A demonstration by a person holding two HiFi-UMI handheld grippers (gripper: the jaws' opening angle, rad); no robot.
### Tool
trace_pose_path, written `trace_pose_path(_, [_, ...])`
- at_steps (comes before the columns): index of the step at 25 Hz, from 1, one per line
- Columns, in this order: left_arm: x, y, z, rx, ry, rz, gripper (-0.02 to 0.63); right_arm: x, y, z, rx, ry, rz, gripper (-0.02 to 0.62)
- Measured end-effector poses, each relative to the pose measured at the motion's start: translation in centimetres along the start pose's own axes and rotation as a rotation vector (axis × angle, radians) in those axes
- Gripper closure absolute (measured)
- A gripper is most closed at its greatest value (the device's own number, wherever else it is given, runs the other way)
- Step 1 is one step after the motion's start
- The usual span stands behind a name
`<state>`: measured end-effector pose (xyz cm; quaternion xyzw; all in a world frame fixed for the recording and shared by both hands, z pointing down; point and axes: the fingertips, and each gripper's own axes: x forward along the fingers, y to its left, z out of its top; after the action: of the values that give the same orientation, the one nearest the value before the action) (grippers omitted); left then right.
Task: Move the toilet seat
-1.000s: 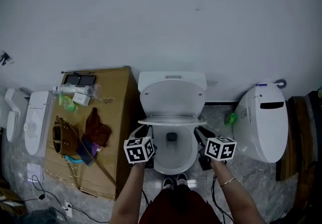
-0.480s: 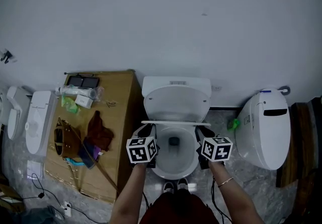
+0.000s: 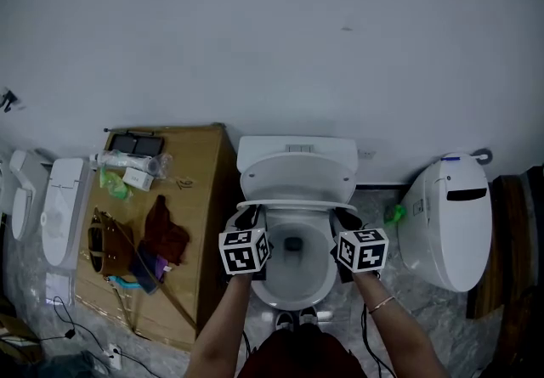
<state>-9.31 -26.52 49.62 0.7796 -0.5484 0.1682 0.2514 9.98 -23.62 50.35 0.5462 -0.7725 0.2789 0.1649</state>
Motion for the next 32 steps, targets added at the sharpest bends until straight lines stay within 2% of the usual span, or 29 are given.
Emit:
trace_pose_path(6, [1.5,0.2,1.3,0.002,-0.023,0.009,0.532,1.2,-0.7,1.4,-0.032,-0.010,-0.008,0.540])
trace_pose_path(32, [6.7,1.1,5.1,0.009,-0.062,0.050,0.532,5.7,-3.1,5.4,-0.058,-0.031,-0.014,0.540])
